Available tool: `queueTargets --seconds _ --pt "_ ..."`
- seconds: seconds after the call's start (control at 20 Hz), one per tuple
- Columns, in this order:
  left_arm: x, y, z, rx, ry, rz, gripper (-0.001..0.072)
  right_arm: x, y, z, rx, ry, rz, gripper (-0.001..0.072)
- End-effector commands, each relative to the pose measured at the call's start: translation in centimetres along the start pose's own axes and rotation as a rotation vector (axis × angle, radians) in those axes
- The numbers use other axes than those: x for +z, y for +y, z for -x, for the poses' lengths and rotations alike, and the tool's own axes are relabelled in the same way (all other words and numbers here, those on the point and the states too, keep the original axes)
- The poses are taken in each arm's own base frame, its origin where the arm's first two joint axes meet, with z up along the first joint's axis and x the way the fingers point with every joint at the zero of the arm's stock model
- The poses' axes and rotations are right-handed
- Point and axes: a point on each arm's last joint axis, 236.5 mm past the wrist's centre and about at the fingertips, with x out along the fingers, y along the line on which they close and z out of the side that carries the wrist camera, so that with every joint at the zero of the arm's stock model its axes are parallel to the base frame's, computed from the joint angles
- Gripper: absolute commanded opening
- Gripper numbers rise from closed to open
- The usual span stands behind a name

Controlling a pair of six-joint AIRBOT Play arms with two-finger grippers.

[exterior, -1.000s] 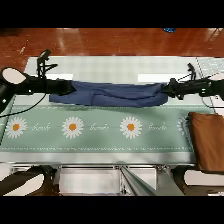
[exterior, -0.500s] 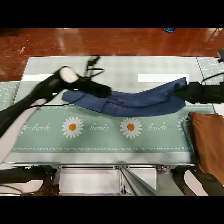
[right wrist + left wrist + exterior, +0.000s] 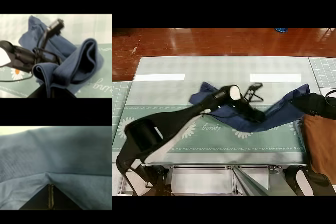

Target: Fold the shirts.

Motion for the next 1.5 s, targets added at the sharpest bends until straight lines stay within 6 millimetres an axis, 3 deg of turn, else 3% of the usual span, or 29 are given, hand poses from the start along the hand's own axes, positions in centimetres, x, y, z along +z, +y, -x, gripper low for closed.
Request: queueTargets --seconds 0.0,0.1,0.2,0.3,0.4,0.5,0.6,0.7,0.8,0.9,1.1,1.3,1.35,1.4,1.45 --pt "0.5 -0.7 0.2 -0.03 0.0 0.014 0.0019 0.4 0.1 0.2 -0.002 -0.03 -0.003 0.0031" --pt "3.3 2.2 4.6 -0.02 -0.076 0.067 0.0019 0.6 0.2 0.2 0.0 -0.036 -0.004 0.0031" --pt "5.9 6.0 11.0 -0.006 -0.167 0.133 0.0019 1.0 0.7 0.2 0.023 -0.053 -0.009 0.0031" --pt "7.7 9.7 18.7 0.018 -0.285 0.193 0.0019 1.7 1.6 -0.1 0.07 -0.067 -0.021 0.0031" --pt "8.4 12.7 26.8 0.052 -0.414 0.239 0.0019 1.9 3.0 -1.6 0.13 -0.043 -0.021 0.0031" --pt "7.6 14.6 34.1 0.099 -0.528 0.247 0.0019 1.9 4.9 -4.5 0.191 -0.004 -0.012 0.0031" --pt "5.3 16.0 39.9 0.162 -0.627 0.257 0.0019 1.9 7.1 -8.5 0.232 0.04 0.004 0.0031" --pt "2.1 17.3 43.9 0.218 -0.702 0.291 0.0019 2.0 9.6 -12.7 0.26 0.08 0.02 0.0031" --pt "-1.8 18.3 45.9 0.268 -0.744 0.322 0.0019 2.3 11.6 -17.1 0.276 0.105 0.032 0.0031" --pt "-5.6 19.0 46.2 0.305 -0.771 0.36 0.0019 2.3 13.3 -21.8 0.286 0.138 0.029 0.0031" --pt "-11.0 19.3 42.4 0.314 -0.764 0.437 0.0019 1.2 15.0 -29.8 0.309 0.222 -0.01 0.0031" --pt "-13.2 20.3 38.2 0.293 -0.735 0.502 0.0019 -0.6 16.1 -34.7 0.351 0.289 -0.094 0.0042" --pt "-13.3 20.8 37.5 0.301 -0.734 0.51 0.0019 -1.3 16.4 -35.3 0.365 0.312 -0.109 0.0135" --pt "-13.4 21.4 37.0 0.312 -0.734 0.508 0.0019 -2.4 16.8 -35.7 0.382 0.342 -0.109 0.0306" --pt "-13.3 22.0 36.7 0.321 -0.742 0.519 0.0019 -3.1 16.9 -35.7 0.392 0.365 -0.084 0.0418"
